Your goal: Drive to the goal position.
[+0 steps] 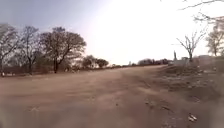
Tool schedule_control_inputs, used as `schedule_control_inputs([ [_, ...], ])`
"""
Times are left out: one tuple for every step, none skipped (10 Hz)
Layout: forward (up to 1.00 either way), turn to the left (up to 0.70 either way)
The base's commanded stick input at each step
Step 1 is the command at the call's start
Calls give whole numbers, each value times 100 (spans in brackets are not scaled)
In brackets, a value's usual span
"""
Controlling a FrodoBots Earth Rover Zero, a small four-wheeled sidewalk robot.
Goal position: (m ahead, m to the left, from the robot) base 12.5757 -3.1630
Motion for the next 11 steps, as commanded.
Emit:
schedule_control_inputs([
  [69, 0],
  [69, 0],
  [69, 0],
  [69, 0],
  [69, 0],
  [69, 0],
  [69, 0],
  [69, 0],
  [69, 0],
  [69, 0],
  [69, 0],
])
